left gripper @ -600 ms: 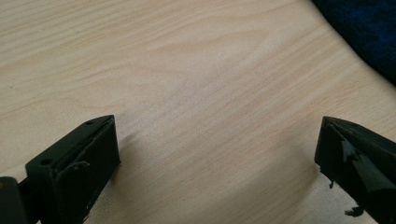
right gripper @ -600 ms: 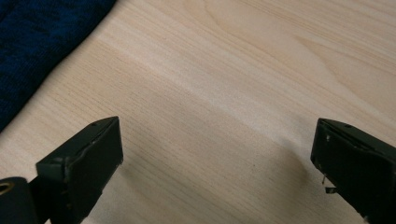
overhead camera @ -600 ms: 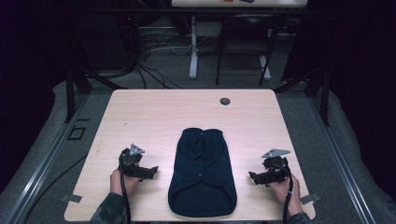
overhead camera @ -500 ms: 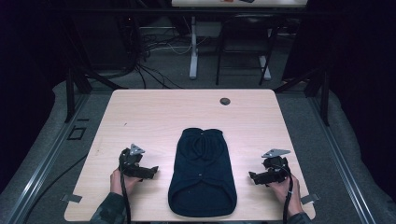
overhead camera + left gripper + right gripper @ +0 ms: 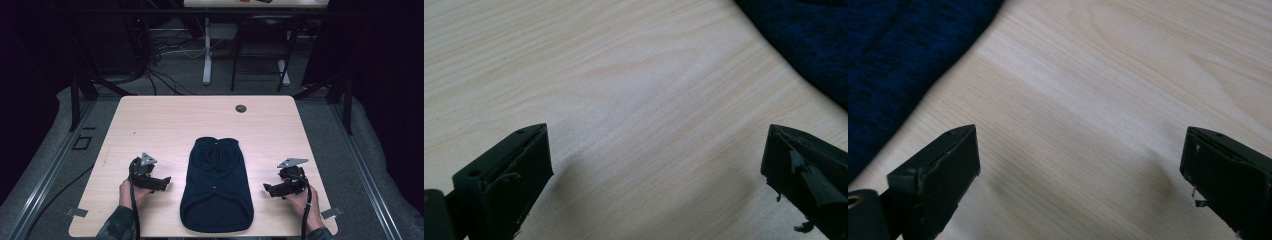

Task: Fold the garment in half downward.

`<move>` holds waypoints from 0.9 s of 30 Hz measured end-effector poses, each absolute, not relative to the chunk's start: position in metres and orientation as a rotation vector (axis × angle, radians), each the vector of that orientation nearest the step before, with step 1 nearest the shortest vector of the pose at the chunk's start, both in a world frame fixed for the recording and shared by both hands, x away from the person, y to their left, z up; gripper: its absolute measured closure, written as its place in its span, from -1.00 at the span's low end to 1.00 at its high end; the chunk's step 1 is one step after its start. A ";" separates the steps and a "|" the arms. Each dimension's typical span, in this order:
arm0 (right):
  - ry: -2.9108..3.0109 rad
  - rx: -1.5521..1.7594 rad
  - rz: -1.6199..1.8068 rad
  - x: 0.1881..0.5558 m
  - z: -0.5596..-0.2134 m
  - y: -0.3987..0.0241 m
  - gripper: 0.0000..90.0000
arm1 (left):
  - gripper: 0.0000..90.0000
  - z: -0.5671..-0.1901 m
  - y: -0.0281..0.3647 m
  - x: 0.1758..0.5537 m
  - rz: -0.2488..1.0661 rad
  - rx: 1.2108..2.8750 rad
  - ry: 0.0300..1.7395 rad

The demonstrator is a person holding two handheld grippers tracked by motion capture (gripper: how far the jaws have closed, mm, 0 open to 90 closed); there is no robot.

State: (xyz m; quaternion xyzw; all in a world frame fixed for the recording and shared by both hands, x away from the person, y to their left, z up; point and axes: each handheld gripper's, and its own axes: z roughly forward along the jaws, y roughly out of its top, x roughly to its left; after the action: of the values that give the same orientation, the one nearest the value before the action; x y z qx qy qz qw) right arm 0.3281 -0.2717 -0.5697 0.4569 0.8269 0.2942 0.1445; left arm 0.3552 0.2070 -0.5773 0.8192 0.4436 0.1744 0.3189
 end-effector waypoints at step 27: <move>2.484 1.213 0.915 0.357 -0.548 -0.237 -0.91 | -1.00 -0.556 0.168 0.377 0.477 2.196 1.031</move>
State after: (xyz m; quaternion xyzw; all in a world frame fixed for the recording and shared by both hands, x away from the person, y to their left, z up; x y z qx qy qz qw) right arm 0.3571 -0.2372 -0.5481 0.4139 0.8475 0.3120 0.1145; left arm 0.3765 0.1676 -0.5561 0.8390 0.3938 0.1822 0.3284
